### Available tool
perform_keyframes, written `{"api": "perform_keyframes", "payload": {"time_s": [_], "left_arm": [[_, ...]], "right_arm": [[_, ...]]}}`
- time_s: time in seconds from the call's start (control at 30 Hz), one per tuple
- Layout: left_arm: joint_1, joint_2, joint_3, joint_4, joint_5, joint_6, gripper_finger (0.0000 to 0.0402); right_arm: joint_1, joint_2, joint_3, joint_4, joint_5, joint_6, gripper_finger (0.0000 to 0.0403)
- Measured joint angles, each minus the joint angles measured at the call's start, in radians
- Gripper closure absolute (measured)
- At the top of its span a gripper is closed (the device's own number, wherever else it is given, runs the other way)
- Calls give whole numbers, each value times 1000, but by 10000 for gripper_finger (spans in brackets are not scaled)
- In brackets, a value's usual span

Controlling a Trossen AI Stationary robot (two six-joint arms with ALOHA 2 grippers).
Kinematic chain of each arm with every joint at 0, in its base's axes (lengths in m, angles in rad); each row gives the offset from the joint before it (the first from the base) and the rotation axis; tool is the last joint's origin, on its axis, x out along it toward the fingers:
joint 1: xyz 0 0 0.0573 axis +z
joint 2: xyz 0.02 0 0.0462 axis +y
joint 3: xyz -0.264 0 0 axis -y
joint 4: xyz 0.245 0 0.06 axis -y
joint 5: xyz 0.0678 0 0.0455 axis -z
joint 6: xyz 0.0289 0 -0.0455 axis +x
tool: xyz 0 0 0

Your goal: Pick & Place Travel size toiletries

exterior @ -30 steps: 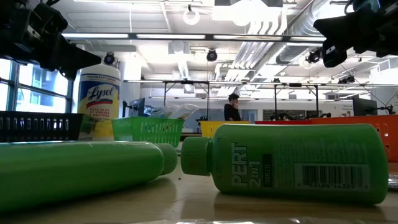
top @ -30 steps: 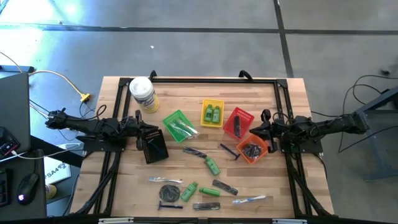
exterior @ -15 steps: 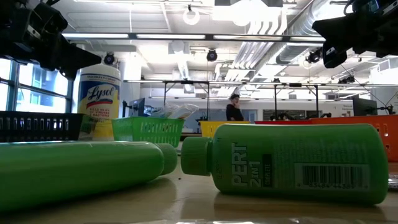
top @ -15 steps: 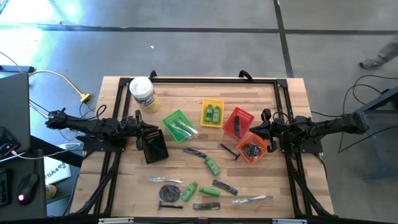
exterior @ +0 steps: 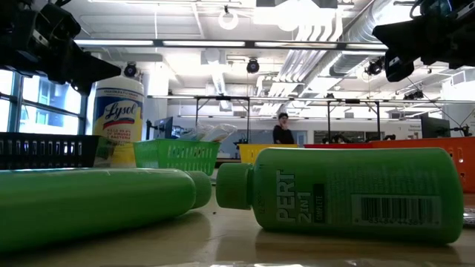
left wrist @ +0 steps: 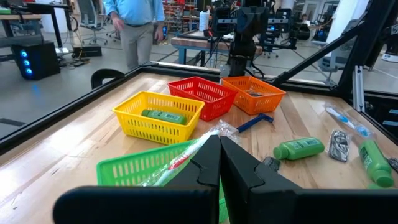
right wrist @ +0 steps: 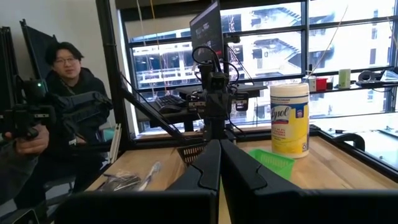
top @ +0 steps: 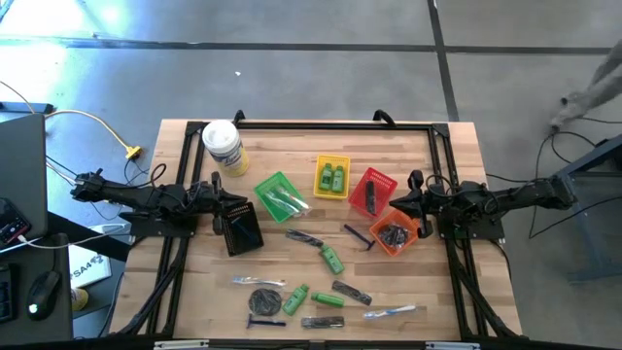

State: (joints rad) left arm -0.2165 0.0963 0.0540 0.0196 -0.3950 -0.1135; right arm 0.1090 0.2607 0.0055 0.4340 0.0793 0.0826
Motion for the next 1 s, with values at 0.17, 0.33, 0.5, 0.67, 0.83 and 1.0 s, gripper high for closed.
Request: {"api": "perform_keyframes", "payload": {"time_s": [0.17, 0.33, 0.5, 0.67, 0.83, 1.0], "left_arm": [[0, 0, 0, 0, 0, -10, 402], [0, 0, 0, 0, 10, -31, 402], [0, 0, 0, 0, 22, -24, 402], [0, 0, 0, 0, 21, -23, 402], [0, 0, 0, 0, 19, -23, 402], [0, 0, 0, 0, 19, -23, 402]], "right_arm": [[0, 0, 0, -7, 0, 1, 398], [0, 0, 0, -7, -4, 15, 398], [0, 0, 0, -6, -5, 18, 398], [0, 0, 0, 0, 1, 19, 398], [0, 0, 0, 0, 10, 23, 398], [0, 0, 0, 0, 11, 23, 398]]}}
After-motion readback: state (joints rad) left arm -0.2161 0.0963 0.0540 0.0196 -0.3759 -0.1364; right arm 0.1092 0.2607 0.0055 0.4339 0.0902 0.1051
